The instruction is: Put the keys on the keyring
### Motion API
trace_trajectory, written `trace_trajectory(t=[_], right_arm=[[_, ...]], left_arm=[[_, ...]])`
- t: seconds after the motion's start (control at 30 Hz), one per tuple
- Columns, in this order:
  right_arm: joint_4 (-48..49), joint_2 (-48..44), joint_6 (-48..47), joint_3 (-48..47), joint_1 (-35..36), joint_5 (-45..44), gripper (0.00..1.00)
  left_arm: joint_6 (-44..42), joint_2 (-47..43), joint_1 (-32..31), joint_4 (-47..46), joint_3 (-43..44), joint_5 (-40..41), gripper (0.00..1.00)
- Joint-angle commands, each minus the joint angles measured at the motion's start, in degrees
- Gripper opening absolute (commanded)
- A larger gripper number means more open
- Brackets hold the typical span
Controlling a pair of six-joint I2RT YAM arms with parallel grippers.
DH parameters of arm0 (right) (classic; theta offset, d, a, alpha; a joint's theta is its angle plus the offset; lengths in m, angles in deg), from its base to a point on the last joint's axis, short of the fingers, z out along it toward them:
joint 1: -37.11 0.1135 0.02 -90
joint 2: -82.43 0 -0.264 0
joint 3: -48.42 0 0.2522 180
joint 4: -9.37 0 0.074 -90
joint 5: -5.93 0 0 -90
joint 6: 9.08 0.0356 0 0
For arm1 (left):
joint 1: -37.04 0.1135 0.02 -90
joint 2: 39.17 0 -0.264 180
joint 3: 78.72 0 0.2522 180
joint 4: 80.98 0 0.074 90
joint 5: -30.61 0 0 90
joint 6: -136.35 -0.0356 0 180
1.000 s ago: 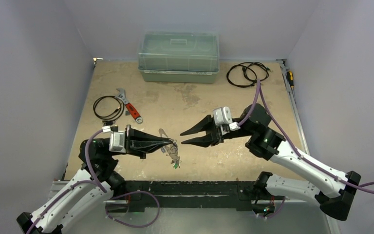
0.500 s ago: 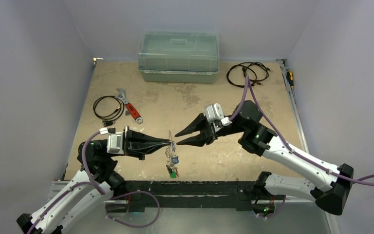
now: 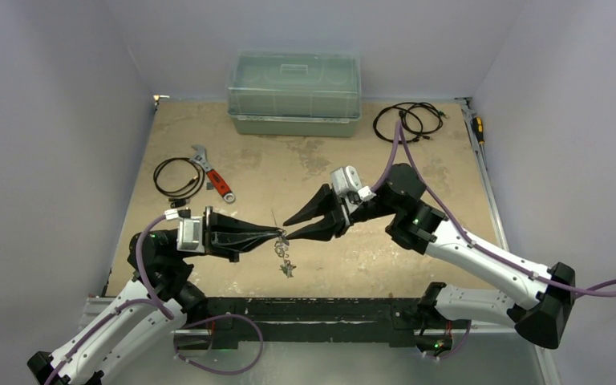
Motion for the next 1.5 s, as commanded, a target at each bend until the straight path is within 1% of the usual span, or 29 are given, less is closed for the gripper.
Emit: trace_trajectory(t=[0.0, 0.2, 0.37, 0.43, 0.47, 0.5, 0.57, 0.63, 0.7, 0.73, 0.83, 0.87, 0.9, 0.93, 1.03, 1.13, 1.3, 1.43, 1.47], right_arm=[[3.4, 0.5, 1.7, -1.5, 0.6, 0.9, 0.31], [4.7, 1.4, 2.3, -1.6, 1.2, 0.7, 0.25], [4.8, 2.1, 2.4, -1.9, 1.4, 0.6, 0.18], [4.8, 2.4, 2.3, -2.0, 1.5, 0.7, 0.10], [4.7, 2.5, 2.3, -2.0, 1.5, 0.6, 0.02], [4.5, 2.7, 2.2, -2.1, 1.6, 0.4, 0.00], [3.2, 2.8, 1.3, -2.4, 1.6, -0.6, 0.00], [-0.2, 2.3, -1.1, -3.0, 1.7, -2.3, 0.00], [-4.3, 2.1, -2.7, -4.2, 1.6, -4.6, 0.00], [-7.0, 2.1, -5.6, -5.1, 1.7, -6.2, 0.00], [-14.9, 2.2, -10.6, -7.8, 1.6, -11.5, 0.00], [-16.7, 2.2, -11.5, -8.3, 1.6, -13.2, 0.00], [-18.2, 2.1, -12.2, -8.7, 1.6, -14.6, 0.00], [-19.9, 1.9, -13.1, -9.1, 1.6, -16.2, 0.00], [-27.2, 1.7, -16.4, -11.7, 1.7, -21.0, 0.00], [-33.6, 2.3, -18.7, -14.7, 1.6, -23.4, 0.00], [-40.5, 2.6, -21.4, -18.4, 1.6, -25.7, 0.00], [-41.4, 1.8, -21.7, -19.0, 1.7, -25.5, 0.00], [-41.8, 1.7, -21.9, -19.0, 1.7, -25.3, 0.00]], left_arm=[[-0.9, -0.4, 0.0, -1.8, 0.5, 1.8, 0.00], [-1.2, -0.2, 0.0, -1.3, 0.6, 2.3, 0.00], [-1.4, -0.1, -0.1, -1.1, 0.6, 2.6, 0.00], [-1.5, 0.0, 0.0, -1.2, 0.6, 2.8, 0.00], [-1.5, 0.0, -0.1, -1.1, 0.6, 2.9, 0.00], [-1.5, 0.0, 0.0, -1.1, 0.6, 2.9, 0.00], [-1.7, -0.1, 0.0, -0.7, 0.7, 3.1, 0.00], [-2.8, -0.6, 0.0, 1.7, 1.3, 4.4, 0.00], [-5.9, -1.1, 0.0, 8.3, 3.5, 6.1, 0.00], [-8.2, -1.4, 0.0, 12.3, 5.1, 6.7, 0.03], [-13.6, -1.7, 0.0, 25.1, 9.3, 7.3, 0.39], [-16.2, -1.6, -0.1, 28.8, 11.0, 7.3, 0.49], [-18.2, -1.2, -0.1, 32.7, 12.7, 7.5, 0.55], [-20.9, -0.6, 0.0, 38.2, 14.6, 8.1, 0.58], [-26.8, 1.6, 0.0, 51.3, 21.2, 11.3, 0.58], [-30.2, 3.6, 0.0, 58.6, 24.3, 13.3, 0.56], [-31.5, 6.9, -0.1, 59.4, 25.9, 13.9, 0.49], [-32.4, 10.3, -0.2, 59.8, 26.8, 13.3, 0.47], [-32.4, 10.9, -0.2, 59.6, 26.9, 12.4, 0.44]])
